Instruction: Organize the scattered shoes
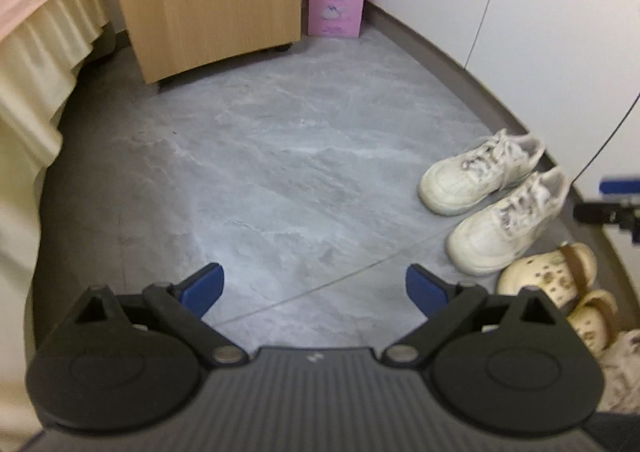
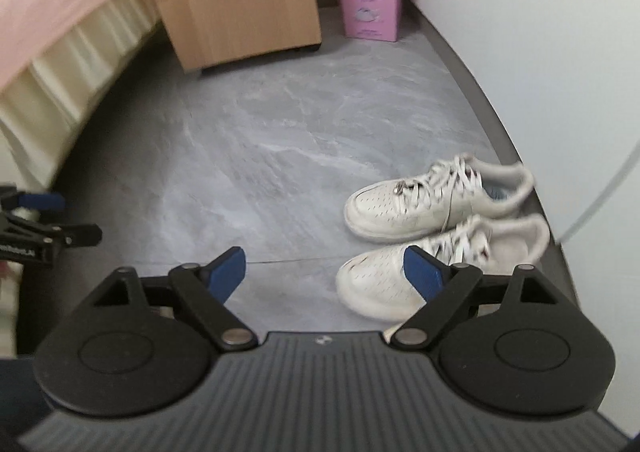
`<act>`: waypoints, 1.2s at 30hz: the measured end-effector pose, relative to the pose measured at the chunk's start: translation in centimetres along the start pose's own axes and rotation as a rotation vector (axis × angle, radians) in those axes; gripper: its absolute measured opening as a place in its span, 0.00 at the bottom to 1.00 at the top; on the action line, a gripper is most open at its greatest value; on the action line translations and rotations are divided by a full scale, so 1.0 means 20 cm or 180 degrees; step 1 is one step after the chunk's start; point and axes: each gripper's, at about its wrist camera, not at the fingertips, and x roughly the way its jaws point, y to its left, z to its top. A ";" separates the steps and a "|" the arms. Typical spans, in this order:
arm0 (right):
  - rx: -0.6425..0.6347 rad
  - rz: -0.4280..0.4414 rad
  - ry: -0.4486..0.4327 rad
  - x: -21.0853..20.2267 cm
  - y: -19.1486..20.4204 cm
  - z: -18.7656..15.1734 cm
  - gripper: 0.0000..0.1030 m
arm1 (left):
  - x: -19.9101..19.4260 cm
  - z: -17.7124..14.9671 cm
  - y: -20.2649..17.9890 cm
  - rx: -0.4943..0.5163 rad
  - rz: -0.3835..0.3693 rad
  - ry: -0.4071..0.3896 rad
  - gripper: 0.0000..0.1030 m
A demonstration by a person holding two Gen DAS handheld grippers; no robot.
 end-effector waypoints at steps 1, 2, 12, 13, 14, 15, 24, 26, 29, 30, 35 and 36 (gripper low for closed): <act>0.0029 -0.0030 -0.0023 -0.04 0.02 -0.01 0.86 | -0.05 -0.01 -0.01 -0.0018 0.0015 -0.0015 0.96; 0.0058 -0.0029 -0.0042 -0.07 0.03 -0.02 0.86 | -0.11 -0.02 -0.03 -0.0037 0.0030 -0.0031 0.96; 0.0062 0.0093 -0.0386 -0.73 0.34 -0.29 0.86 | -0.62 -0.28 -0.16 -0.0395 0.0038 -0.0168 0.99; 0.0061 0.0094 -0.0407 -0.81 0.36 -0.33 0.86 | -0.66 -0.32 -0.18 -0.0429 0.0047 -0.0156 0.99; 0.0081 0.0108 -0.0421 -0.85 0.37 -0.36 0.86 | -0.70 -0.37 -0.19 -0.0464 0.0055 -0.0144 0.99; 0.0150 0.0157 -0.0454 -0.93 0.38 -0.42 0.86 | -0.75 -0.40 -0.21 -0.0497 0.0066 -0.0134 0.99; 0.0136 0.0465 -0.0545 -1.56 0.44 -0.70 0.86 | -1.28 -0.66 -0.41 -0.0673 0.0247 -0.0192 0.99; 0.0173 0.0470 -0.0530 -1.62 0.42 -0.72 0.86 | -1.37 -0.70 -0.48 -0.0650 0.0358 -0.0243 0.99; 0.0305 0.0383 -0.0527 -1.73 0.35 -0.80 0.86 | -1.48 -0.77 -0.56 -0.0637 0.0496 -0.0273 0.99; 0.0371 0.0389 -0.0503 -1.74 0.33 -0.82 0.86 | -1.52 -0.79 -0.58 -0.0641 0.0528 -0.0276 0.99; 0.0655 0.0393 -0.0411 -1.78 0.19 -0.93 0.86 | -1.68 -0.86 -0.69 -0.0608 0.0598 -0.0309 1.00; 0.0665 0.0370 -0.0419 -1.78 0.17 -0.94 0.86 | -1.69 -0.86 -0.70 -0.0611 0.0591 -0.0306 1.00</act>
